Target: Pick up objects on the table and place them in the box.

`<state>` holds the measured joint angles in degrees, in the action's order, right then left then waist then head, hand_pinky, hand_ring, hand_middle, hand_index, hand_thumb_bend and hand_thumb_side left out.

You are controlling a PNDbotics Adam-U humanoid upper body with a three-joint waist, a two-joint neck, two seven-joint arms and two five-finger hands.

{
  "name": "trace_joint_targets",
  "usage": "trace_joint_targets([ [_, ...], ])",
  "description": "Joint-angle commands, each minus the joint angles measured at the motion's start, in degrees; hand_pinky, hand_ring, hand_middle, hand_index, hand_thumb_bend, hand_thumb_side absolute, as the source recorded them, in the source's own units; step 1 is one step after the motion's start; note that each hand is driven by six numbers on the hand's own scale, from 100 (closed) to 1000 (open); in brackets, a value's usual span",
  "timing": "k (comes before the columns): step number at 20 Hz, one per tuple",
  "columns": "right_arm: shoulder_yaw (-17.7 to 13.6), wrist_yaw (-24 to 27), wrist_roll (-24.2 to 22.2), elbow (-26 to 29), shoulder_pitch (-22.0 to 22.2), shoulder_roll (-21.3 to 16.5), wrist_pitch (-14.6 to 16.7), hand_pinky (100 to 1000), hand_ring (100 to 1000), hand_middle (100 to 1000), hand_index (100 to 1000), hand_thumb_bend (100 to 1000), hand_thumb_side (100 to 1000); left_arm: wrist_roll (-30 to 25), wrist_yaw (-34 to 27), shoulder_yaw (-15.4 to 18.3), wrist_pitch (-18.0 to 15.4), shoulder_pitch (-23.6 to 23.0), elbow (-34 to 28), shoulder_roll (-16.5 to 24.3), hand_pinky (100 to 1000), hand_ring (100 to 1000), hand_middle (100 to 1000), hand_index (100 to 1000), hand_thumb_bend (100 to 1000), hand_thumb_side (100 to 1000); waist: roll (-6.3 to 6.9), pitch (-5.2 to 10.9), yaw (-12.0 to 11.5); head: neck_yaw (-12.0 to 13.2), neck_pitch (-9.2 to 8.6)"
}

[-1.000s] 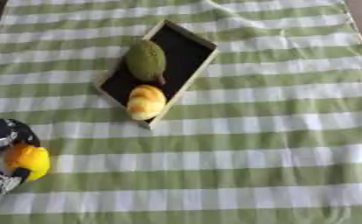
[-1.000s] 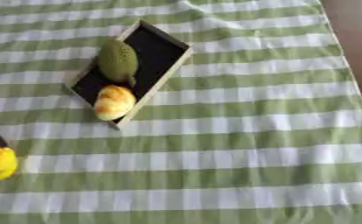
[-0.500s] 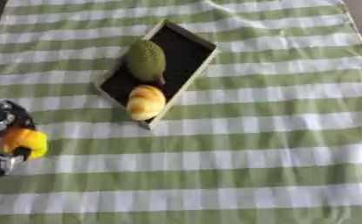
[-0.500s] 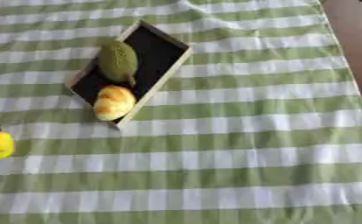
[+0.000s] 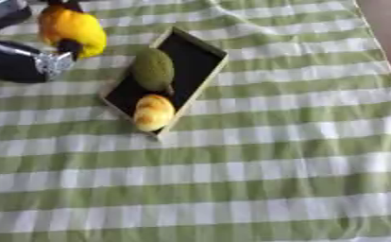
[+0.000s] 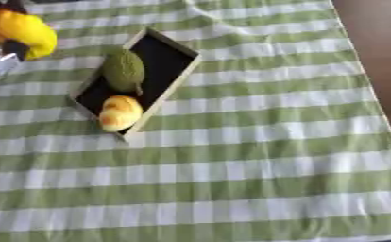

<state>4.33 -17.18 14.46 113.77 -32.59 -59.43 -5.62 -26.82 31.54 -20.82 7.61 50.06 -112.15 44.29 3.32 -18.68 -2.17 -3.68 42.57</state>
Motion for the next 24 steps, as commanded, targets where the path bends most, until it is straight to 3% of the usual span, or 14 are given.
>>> trace_joint_targets([
  [1, -0.1, 0.9, -0.8, 0.8, -2.1, -0.4, -0.1, 887, 859, 765, 851, 100, 100, -1.0, 1.2, -0.8, -0.9, 5.6, 4.9, -6.8, 684, 606, 544, 596, 100, 172, -0.14, 1.38, 0.5, 0.2, 0.19],
  [7, 0.6, 1.8, -2.3, 0.8, -5.5, 1.5, -1.1, 887, 860, 765, 848, 100, 100, 3.2, 14.6, 0.5, -6.8, 13.8, 19.7, -21.8, 686, 607, 543, 598, 100, 137, -0.16, 1.32, 2.3, 0.9, -0.15],
  [12, 0.7, 2.2, -3.0, 0.8, -7.2, 2.8, -2.3, 887, 860, 764, 844, 100, 100, 8.7, 26.6, 3.3, -10.0, 15.6, 29.9, -31.5, 689, 606, 541, 597, 100, 124, -0.41, 0.83, 4.0, 2.3, -1.45],
  [16, 0.5, 2.4, -3.1, 0.8, -7.5, 3.4, -2.9, 886, 860, 763, 841, 100, 100, 11.5, 32.1, 4.0, -10.6, 14.6, 35.1, -34.9, 690, 606, 542, 599, 100, 127, -0.34, 0.4, 4.8, 2.6, -1.9],
  [24, 0.3, 2.5, -3.1, 0.8, -7.3, 3.7, -3.7, 886, 860, 761, 837, 100, 100, 16.6, 36.9, 5.7, -9.3, 14.1, 42.4, -36.1, 688, 609, 543, 604, 100, 105, -0.17, 0.0, 5.3, -0.4, -2.36],
])
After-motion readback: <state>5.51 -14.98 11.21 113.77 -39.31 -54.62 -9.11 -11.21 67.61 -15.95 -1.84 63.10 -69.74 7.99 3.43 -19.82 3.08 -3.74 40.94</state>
